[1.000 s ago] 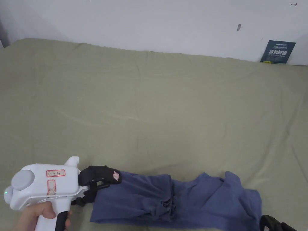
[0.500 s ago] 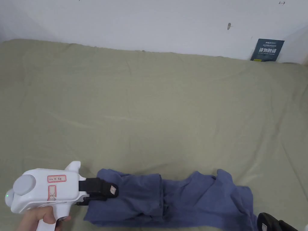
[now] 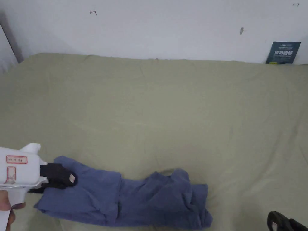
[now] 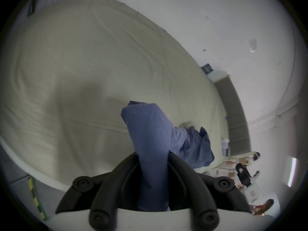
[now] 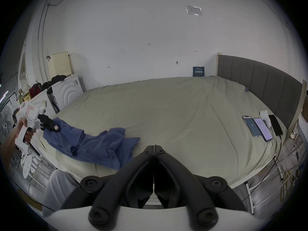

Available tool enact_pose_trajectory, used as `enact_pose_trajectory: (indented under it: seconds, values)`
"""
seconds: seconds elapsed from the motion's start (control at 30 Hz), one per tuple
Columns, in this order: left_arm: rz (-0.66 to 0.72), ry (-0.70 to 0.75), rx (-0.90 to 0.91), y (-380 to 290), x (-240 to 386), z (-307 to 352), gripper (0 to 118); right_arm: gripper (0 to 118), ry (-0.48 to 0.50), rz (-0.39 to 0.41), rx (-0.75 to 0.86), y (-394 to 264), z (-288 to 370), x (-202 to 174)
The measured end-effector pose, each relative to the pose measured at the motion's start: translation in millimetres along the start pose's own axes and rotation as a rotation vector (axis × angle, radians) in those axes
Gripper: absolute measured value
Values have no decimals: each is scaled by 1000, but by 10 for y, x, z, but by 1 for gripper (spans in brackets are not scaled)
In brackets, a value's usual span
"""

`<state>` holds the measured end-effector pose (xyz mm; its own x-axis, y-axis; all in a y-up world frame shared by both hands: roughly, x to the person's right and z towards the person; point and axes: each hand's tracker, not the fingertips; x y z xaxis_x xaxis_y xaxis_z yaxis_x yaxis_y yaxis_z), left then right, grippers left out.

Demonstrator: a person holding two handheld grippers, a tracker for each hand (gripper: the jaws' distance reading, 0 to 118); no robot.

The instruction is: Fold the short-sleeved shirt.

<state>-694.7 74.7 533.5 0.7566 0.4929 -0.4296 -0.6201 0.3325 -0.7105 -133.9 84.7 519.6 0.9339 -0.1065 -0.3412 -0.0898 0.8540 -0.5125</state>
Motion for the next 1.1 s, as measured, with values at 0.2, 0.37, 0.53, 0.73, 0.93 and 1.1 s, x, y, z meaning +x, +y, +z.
enact_pose_trajectory:
  seconds: [0.2, 0.37, 0.53, 0.73, 0.93, 1.1]
  values:
    - [-99, 151, 9, -40, 774, -17, 13, 1, 11, -9, -1, -44, 41, 13]
    - [-324, 291, -2, -149, 1592, -248, 13, 1, -2, -27, 0, -76, 80, 132]
    - [-468, 310, -58, -381, 2211, -659, 13, 1, -18, -52, -1, -107, 103, 240]
    - [-608, 408, -136, -727, 2707, -1569, 13, 1, -46, -75, -3, -152, 161, 360]
    - [-622, 351, -169, -1105, 3032, -2190, 118, 0, -76, -117, -17, -201, 176, 496]
    - [-540, 208, -137, -1078, 3108, -1803, 112, 0, -88, -116, -11, -195, 211, 524]
